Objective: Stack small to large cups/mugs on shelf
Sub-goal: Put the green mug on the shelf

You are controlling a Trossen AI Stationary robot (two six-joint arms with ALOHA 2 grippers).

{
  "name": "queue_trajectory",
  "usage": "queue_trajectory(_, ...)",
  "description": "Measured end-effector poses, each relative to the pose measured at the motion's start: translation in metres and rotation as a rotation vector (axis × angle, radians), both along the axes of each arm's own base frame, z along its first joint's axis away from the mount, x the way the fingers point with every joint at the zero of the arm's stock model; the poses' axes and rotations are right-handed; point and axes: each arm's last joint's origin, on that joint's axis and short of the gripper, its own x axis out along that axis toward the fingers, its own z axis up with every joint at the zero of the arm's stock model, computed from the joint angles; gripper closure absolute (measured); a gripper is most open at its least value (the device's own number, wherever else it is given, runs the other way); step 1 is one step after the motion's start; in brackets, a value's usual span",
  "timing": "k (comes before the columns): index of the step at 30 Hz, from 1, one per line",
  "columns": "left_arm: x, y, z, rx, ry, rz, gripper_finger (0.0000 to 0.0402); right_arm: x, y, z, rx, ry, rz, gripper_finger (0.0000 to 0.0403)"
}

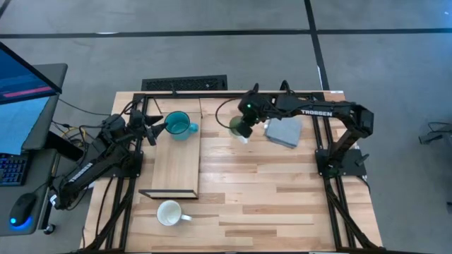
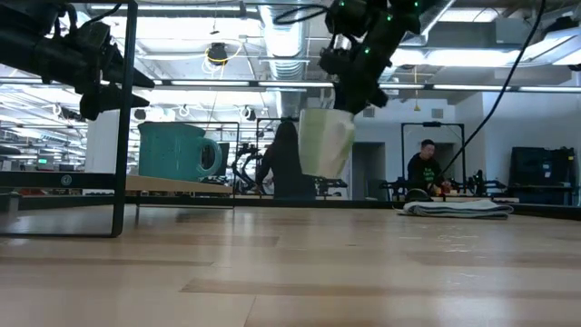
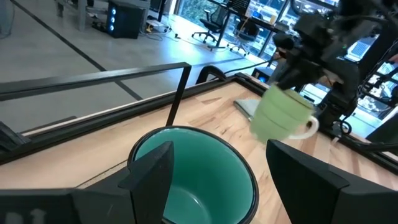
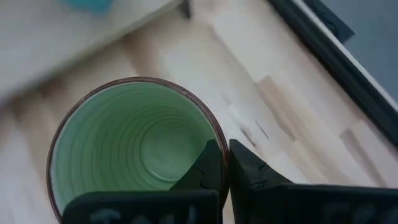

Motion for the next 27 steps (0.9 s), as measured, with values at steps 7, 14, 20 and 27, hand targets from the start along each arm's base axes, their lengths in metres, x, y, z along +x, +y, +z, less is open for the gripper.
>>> queue_trajectory(7,0.0,0.0,-0.003,-0.023,0.021,-0.002,0.0154,0.003,0.016,0.001,0.001,0.038,0.195,0.0384)
queue_trajectory(14,-0.001,-0.001,-0.012,-0.105,0.047,0.003,0.0154,0.008,0.043,-0.008,-0.026,0.076,0.401,0.0384)
queue_trajectory(20,0.0,-0.001,-0.012,-0.103,0.046,0.003,0.0154,0.011,0.063,-0.008,-0.046,0.08,0.517,0.0384)
queue_trajectory(27,0.0,-0.001,-0.011,-0.098,0.047,0.003,0.0154,0.012,0.085,-0.008,-0.009,0.057,0.684,0.0384)
